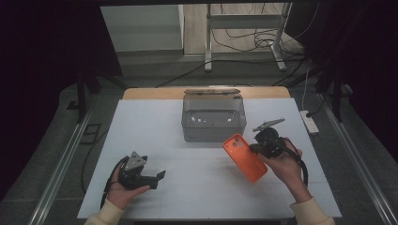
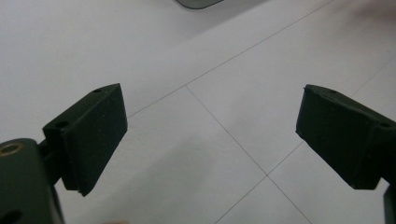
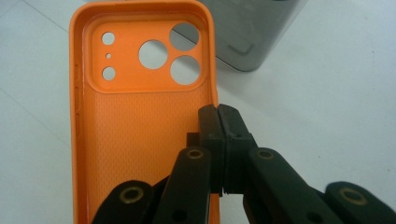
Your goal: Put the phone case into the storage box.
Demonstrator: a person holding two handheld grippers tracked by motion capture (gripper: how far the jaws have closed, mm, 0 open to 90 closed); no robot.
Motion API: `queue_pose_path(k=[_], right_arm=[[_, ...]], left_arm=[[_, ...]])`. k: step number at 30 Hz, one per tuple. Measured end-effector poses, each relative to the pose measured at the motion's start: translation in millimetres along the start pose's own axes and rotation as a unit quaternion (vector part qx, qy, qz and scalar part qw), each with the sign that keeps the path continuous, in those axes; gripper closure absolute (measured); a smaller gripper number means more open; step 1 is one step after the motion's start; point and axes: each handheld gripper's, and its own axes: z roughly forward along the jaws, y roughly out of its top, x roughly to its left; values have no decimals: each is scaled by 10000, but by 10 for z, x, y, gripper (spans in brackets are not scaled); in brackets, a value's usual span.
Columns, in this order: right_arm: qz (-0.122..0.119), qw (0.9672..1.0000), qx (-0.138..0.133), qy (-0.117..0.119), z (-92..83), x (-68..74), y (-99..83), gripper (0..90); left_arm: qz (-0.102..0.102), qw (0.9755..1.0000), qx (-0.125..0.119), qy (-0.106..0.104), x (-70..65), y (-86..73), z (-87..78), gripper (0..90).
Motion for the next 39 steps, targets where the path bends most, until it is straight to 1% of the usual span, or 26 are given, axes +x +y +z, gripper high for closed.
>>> queue_pose_path(k=[12, 21, 24, 30, 32, 33, 39], right_arm=[[-126, 9998, -10, 121, 27, 59, 34, 894], [-213, 9997, -12, 138, 49, 91, 53, 894], [-299, 9993, -9, 229, 63, 108, 63, 894], [-404, 9988, 7, 284, 97, 145, 81, 894], [-420, 9987, 9, 294, 101, 147, 83, 894], [-432, 9984, 17, 363, 111, 151, 87, 894], [-472, 9981, 20, 389, 131, 169, 96, 894]], left_arm=[[-37, 10000, -18, -39, 16, 18, 0, 90], [-58, 10000, -22, -58, 17, 27, 6, 90], [-59, 10000, -24, -68, 18, 29, 6, 91], [-58, 10000, -5, -78, 16, 29, 12, 91], [-53, 10000, 0, -83, 16, 28, 13, 92], [-51, 10000, 2, -85, 14, 28, 14, 92], [-42, 10000, -8, -83, 9, 29, 10, 92]])
